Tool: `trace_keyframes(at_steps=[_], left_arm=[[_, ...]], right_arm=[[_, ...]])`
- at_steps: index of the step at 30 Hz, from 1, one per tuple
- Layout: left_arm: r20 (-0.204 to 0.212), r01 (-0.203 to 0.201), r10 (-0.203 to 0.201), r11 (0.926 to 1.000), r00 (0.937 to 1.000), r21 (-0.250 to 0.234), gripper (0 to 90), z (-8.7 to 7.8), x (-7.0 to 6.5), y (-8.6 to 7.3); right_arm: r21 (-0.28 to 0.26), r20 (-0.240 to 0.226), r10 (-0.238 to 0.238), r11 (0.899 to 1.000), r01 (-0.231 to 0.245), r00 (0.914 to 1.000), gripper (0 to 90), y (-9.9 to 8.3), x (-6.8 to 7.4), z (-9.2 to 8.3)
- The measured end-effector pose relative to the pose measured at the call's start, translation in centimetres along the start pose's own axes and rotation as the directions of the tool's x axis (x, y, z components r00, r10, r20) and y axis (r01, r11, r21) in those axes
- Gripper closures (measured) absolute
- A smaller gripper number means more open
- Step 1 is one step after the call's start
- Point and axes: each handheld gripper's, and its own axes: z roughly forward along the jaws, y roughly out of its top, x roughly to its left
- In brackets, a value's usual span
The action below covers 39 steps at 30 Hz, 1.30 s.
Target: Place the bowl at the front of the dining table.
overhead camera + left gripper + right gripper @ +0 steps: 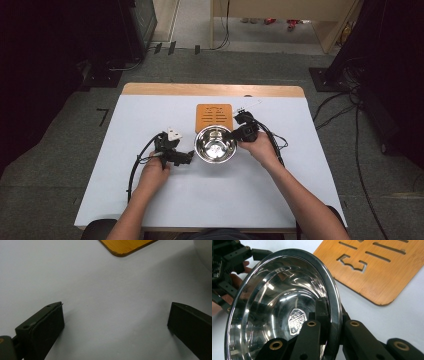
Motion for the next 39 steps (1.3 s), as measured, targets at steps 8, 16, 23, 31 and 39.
trace_keyframes(at_steps=[8, 16, 23, 31, 39], left_arm=[[0.0, 0.003, -0.003, 1.0, 1.0, -0.002, 0.6, 0.0, 0.0, 0.0], [0.001, 0.001, -0.001, 1.0, 1.0, 0.001, 0.5, 0.0, 0.0, 0.0], [0.001, 0.0, 0.0, 1.0, 1.0, 0.001, 0.5, 0.0, 0.0, 0.0], [0.0, 0.0, 0.0, 1.0, 1.0, 0.001, 0.5, 0.0, 0.0, 0.0], [0.0, 0.004, -0.004, 1.0, 1.0, -0.003, 0.5, 0.0, 0.0, 0.0]], right_arm=[[0.003, -0.005, 0.013, 1.0, -0.013, 0.9999, 87.4, 1.0, -0.4, 0.0], [0.004, -0.008, 0.018, 1.0, -0.018, 0.9998, 87.4, 1.6, -0.4, 0.1], [0.003, -0.026, 0.035, 0.999, -0.035, 0.9991, 87.3, 2.5, -0.4, 0.0], [0.007, -0.038, 0.029, 1.0, -0.028, 0.9989, 87.4, 3.6, -0.8, 0.0], [0.032, -0.037, 0.01, 0.999, -0.009, 0.9993, 87.6, 4.4, -1.1, 0.6]])
